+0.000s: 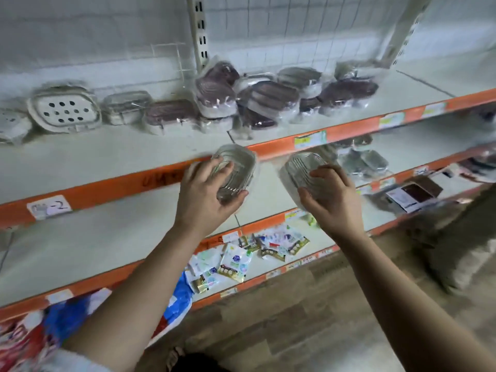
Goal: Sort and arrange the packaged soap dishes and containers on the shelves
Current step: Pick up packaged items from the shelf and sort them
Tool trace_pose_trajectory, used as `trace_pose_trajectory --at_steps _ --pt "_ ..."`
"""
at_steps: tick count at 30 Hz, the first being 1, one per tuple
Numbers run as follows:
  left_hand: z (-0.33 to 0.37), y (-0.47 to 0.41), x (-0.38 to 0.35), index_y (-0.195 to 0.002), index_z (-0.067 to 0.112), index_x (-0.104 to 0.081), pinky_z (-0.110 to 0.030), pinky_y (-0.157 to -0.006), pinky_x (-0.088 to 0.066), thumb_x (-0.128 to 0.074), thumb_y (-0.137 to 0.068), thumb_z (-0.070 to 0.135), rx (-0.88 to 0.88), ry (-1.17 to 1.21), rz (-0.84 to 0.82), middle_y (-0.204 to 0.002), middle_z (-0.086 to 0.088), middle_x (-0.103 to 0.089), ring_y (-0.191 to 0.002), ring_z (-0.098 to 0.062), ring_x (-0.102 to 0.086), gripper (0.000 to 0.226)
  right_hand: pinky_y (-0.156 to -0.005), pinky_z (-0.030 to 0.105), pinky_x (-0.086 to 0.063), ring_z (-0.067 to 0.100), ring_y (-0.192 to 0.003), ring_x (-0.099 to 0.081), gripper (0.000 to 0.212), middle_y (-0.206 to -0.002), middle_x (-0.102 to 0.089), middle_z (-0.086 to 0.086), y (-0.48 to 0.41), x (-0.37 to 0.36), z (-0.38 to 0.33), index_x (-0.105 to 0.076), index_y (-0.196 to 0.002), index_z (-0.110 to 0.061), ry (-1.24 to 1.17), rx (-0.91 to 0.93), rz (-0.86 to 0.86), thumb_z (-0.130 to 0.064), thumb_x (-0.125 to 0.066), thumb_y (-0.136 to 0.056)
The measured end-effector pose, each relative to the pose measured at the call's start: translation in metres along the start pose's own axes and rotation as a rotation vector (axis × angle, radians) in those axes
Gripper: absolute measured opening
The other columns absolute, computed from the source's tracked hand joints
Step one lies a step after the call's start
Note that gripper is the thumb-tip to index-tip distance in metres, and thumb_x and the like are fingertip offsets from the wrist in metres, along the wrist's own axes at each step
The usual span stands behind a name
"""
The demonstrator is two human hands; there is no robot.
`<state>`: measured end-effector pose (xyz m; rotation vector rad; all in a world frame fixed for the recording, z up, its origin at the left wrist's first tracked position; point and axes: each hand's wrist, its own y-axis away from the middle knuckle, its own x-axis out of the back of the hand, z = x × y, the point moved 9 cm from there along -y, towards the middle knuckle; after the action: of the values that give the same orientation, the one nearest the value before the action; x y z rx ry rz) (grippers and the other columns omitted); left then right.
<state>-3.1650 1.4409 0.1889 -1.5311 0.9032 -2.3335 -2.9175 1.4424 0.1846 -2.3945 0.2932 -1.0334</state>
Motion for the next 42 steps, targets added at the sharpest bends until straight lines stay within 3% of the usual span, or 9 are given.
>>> trace_pose_trajectory --at_steps 5,10,13,19,22,27,30,37,42 --pt "0.069 0.011 -0.056 -0.119 0.01 -0.069 -0.04 -0.097 -0.044 -0.057 -0.085 0.056 0.011 0.033 -0.041 -0.125 -0.009 -0.062 -0.107 -0.035 -0.055 0.059 -0.09 0.033 -0.045 0.026 -0.104 -0.058 0.033 -0.112 -0.058 0.005 0.018 0.044 0.081 -0.066 -0.103 -0.008 0.0 -0.074 -0.033 -0.029 -0.069 -0.079" --pt "0.112 0.003 -0.124 -0.115 0.01 -0.07 -0.041 -0.088 -0.05 -0.056 -0.081 0.062 0.012 0.049 -0.145 -0.119 -0.01 -0.064 -0.098 -0.034 -0.056 0.064 -0.094 0.023 -0.04 0.024 -0.107 -0.056 0.032 -0.115 -0.057 0.007 0.017 0.058 0.155 -0.066 -0.103 -0.007 -0.026 -0.089 -0.093 -0.027 -0.072 -0.079" --pt "0.126 -0.012 -0.168 -0.115 0.01 -0.07 -0.04 -0.087 -0.049 -0.056 -0.079 0.065 0.038 0.073 -0.183 -0.117 -0.009 -0.063 -0.098 -0.034 -0.055 0.067 -0.093 0.008 -0.035 0.026 -0.108 -0.055 0.029 -0.116 -0.056 0.011 0.007 0.054 0.198 -0.066 -0.104 -0.004 -0.039 -0.116 -0.121 -0.021 -0.076 -0.082" --pt "0.151 -0.053 -0.258 -0.116 0.009 -0.069 -0.042 -0.085 -0.049 -0.057 -0.078 0.065 0.058 0.102 -0.234 -0.117 -0.01 -0.063 -0.096 -0.036 -0.055 0.069 -0.099 0.038 -0.044 0.03 -0.113 -0.055 0.03 -0.12 -0.056 0.014 -0.032 0.048 0.276 -0.066 -0.107 -0.003 -0.03 -0.128 -0.186 -0.019 -0.076 -0.083" --pt "0.163 -0.077 -0.298 -0.115 0.008 -0.07 -0.042 -0.085 -0.049 -0.057 -0.077 0.064 0.078 0.11 -0.238 -0.116 -0.012 -0.064 -0.094 -0.037 -0.056 0.069 -0.088 0.05 -0.051 0.029 -0.115 -0.054 0.031 -0.122 -0.054 0.011 -0.05 0.045 0.318 -0.065 -0.109 -0.004 -0.051 -0.163 -0.212 -0.022 -0.074 -0.085" --pt "0.184 -0.11 -0.364 -0.117 0.008 -0.069 -0.044 -0.086 -0.049 -0.054 -0.077 0.066 0.116 0.129 -0.253 -0.118 -0.012 -0.063 -0.096 -0.039 -0.054 0.072 -0.097 0.043 -0.046 0.032 -0.115 -0.055 0.037 -0.122 -0.055 0.015 -0.077 0.039 0.388 -0.063 -0.114 -0.001 -0.011 -0.18 -0.227 -0.023 -0.073 -0.086" --pt "0.194 -0.119 -0.398 -0.118 0.008 -0.069 -0.044 -0.088 -0.048 -0.056 -0.077 0.066 0.131 0.12 -0.241 -0.12 -0.012 -0.062 -0.097 -0.039 -0.054 0.072 -0.097 0.046 -0.046 0.033 -0.116 -0.055 0.039 -0.123 -0.055 0.016 -0.087 0.031 0.425 -0.063 -0.116 0.0 -0.011 -0.191 -0.241 -0.024 -0.073 -0.086" --pt "0.218 -0.131 -0.464 -0.122 0.007 -0.066 -0.042 -0.092 -0.044 -0.057 -0.082 0.061 0.155 0.043 -0.154 -0.125 -0.014 -0.059 -0.1 -0.037 -0.051 0.068 -0.092 0.036 -0.047 0.019 -0.113 -0.049 0.035 -0.123 -0.048 0.01 -0.109 0.026 0.513 -0.059 -0.106 -0.004 -0.036 -0.221 -0.184 -0.027 -0.074 -0.085" --pt "0.236 -0.149 -0.496 -0.122 0.006 -0.066 -0.041 -0.094 -0.041 -0.063 -0.082 0.057 0.206 -0.017 -0.083 -0.125 -0.016 -0.059 -0.101 -0.039 -0.052 0.065 -0.092 0.043 -0.047 0.034 -0.107 -0.054 0.035 -0.116 -0.052 0.02 -0.15 0.022 0.56 -0.061 -0.105 0.002 -0.003 -0.163 -0.189 -0.025 -0.073 -0.086"
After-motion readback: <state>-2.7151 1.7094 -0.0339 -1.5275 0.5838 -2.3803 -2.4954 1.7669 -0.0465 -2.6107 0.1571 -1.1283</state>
